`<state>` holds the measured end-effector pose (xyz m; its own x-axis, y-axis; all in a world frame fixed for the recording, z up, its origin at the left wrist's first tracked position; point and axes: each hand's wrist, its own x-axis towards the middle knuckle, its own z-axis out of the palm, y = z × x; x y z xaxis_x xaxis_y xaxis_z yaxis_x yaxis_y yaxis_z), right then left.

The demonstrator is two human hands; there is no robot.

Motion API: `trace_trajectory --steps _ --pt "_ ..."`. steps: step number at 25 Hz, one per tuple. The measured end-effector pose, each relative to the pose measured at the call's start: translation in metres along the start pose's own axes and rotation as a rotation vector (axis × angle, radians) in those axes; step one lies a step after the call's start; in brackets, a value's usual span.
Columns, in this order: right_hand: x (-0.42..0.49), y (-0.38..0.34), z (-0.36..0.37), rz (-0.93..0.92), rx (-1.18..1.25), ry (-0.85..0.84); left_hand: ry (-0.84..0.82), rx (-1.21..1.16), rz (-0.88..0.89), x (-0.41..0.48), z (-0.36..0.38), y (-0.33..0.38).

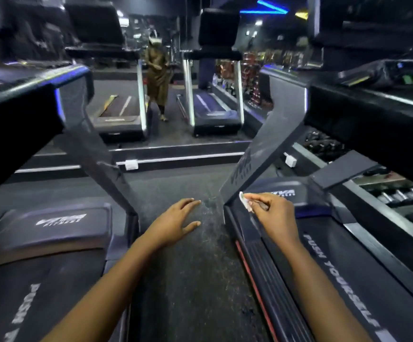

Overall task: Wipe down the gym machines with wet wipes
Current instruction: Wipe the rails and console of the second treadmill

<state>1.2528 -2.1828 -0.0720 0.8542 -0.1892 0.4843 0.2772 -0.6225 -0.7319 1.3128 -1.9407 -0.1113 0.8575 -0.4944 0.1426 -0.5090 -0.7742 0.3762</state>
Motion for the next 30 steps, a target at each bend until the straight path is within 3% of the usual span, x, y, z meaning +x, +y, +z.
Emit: trace_trajectory --steps 6,11,16,19,22,24,30 --pt "0.12 0.029 0.011 0.008 -0.055 0.279 0.038 0.043 0.333 0.152 -0.041 0.008" --pt "0.151 0.026 -0.013 -0.044 -0.171 0.544 0.194 -0.051 0.736 0.251 -0.06 0.043" --pt "0.165 0.011 -0.041 -0.047 -0.396 0.874 0.262 -0.123 1.111 0.352 -0.074 0.1" --pt "0.188 0.002 -0.045 -0.036 -0.514 0.982 0.273 -0.162 1.243 0.407 -0.079 0.121" --pt "0.236 -0.002 -0.049 -0.106 -0.832 1.091 0.302 -0.158 1.364 0.454 -0.087 0.145" --pt "0.268 0.003 -0.056 -0.114 -1.01 1.097 0.328 -0.146 1.412 0.472 -0.084 0.157" --pt "0.284 0.025 -0.046 0.049 -1.43 0.784 0.432 -0.14 1.469 0.49 -0.062 0.164"
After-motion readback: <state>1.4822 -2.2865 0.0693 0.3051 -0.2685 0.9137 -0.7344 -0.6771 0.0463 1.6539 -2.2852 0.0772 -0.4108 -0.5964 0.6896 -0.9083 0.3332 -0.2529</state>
